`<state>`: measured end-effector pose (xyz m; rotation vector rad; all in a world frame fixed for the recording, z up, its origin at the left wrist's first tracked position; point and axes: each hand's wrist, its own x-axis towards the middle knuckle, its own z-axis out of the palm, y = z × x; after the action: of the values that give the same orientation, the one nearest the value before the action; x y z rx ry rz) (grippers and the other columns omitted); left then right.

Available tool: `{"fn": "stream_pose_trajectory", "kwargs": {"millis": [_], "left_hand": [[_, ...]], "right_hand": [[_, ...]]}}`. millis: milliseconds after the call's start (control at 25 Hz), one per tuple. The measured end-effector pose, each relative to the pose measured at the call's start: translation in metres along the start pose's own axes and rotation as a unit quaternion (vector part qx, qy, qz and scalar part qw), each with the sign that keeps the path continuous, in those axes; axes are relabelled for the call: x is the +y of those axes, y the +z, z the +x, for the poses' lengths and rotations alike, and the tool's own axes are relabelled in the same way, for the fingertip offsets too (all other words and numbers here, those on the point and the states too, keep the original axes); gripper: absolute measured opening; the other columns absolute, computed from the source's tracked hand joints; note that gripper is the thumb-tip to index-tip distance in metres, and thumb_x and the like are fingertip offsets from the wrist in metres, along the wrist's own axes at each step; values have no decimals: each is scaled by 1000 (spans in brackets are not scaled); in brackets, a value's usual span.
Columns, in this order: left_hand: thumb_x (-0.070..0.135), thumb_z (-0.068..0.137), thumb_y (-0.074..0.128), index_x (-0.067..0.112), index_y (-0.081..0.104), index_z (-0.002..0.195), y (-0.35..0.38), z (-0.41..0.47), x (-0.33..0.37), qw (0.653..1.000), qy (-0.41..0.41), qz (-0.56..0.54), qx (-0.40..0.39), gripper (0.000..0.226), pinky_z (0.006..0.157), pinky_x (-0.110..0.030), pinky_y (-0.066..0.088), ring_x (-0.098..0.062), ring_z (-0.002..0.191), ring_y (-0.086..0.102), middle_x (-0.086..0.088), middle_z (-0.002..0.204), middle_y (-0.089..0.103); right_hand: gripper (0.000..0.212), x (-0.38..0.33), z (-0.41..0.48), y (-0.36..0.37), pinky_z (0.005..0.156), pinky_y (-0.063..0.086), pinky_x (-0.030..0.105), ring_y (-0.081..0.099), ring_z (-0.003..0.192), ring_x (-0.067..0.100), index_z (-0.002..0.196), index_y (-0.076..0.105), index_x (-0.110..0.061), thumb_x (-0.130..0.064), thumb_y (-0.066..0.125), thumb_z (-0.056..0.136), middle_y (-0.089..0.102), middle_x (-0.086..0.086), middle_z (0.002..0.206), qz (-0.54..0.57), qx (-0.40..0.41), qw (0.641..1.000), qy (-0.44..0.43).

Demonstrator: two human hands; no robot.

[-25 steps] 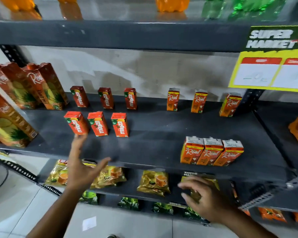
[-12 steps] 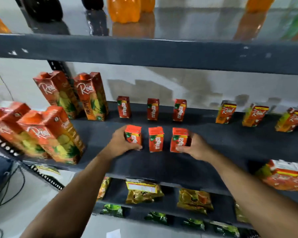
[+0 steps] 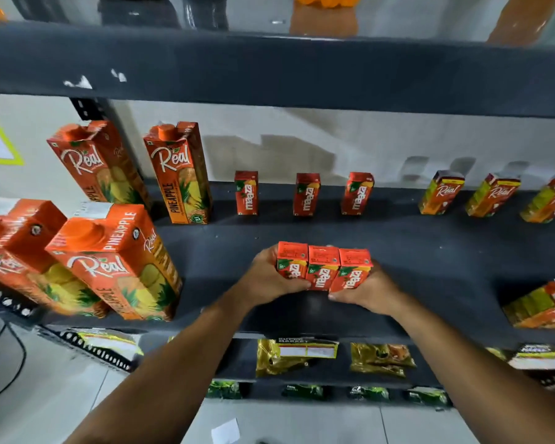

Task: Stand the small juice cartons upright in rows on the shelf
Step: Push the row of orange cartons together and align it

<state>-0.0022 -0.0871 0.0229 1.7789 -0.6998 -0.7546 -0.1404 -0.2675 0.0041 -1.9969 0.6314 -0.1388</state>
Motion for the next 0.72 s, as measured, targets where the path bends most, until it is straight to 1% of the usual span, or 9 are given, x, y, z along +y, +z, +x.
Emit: {"fn": "stream_pose_trajectory", "kwargs": {"millis": [80,160,240,320,360,440,600,640,720], "left_hand": [[-2,67,84,16,63,105,-2,-14,-9,1000,9,1,-19,47,79,-22,56,-2,88,69,5,97,72],[4,65,86,22,62,105,-3,-27,-14,999,-1,17,-29,50,74,-18,53,-2,89,69,7,96,73],[9,60,90,33,58,97,-4,-40,-17,998,-21,56,-35,54,73,-16,52,3,83,68,11,91,72],[13,57,91,35,56,95,-5,-47,-20,996,-28,80,-27,56,79,-24,55,3,82,68,12,90,72],[15,57,92,36,56,96,-5,-48,-21,996,-26,85,-23,57,83,-28,55,1,84,68,11,91,72],[17,56,92,37,55,97,-4,-49,-23,996,-23,87,-13,59,85,-32,56,-2,86,69,10,93,73],[16,57,92,38,53,100,-3,-52,-22,996,-14,89,-5,63,85,-31,56,-2,88,68,10,96,71],[15,57,91,38,52,102,-3,-52,-20,996,-12,90,-3,63,84,-29,56,-2,89,68,10,97,71],[13,59,91,36,51,103,-4,-50,-18,996,-14,85,-6,63,75,-17,53,2,86,66,12,96,68]], "right_hand": [[58,5,-11,11,87,57,39,72,89,10,92,68,-43,-30,94,42,76,-4,98,-8,8,1000,8],[65,5,-23,17,86,56,33,71,91,5,99,66,-43,-38,92,39,75,-7,101,-23,0,1000,20],[62,0,-37,19,81,55,23,69,85,-4,100,66,-36,-30,94,44,73,-10,96,-44,-9,998,31],[48,-9,-49,21,67,49,8,65,72,-14,89,65,-33,-14,92,54,70,-18,83,-54,-13,998,24],[46,-14,-54,21,62,46,5,63,68,-17,84,63,-35,-10,91,57,68,-20,80,-56,-12,998,20],[44,-20,-58,22,60,46,6,61,65,-18,79,61,-35,-9,90,59,67,-20,77,-57,-12,998,20],[43,-24,-56,21,54,43,2,60,61,-19,79,61,-34,-8,90,60,65,-20,77,-56,-16,997,48],[44,-26,-55,21,54,43,2,60,60,-18,79,61,-34,-9,90,59,65,-21,78,-54,-16,997,51],[44,-28,-52,22,57,44,7,59,63,-15,79,61,-35,-10,91,58,65,-21,79,-47,-13,997,56]]}}
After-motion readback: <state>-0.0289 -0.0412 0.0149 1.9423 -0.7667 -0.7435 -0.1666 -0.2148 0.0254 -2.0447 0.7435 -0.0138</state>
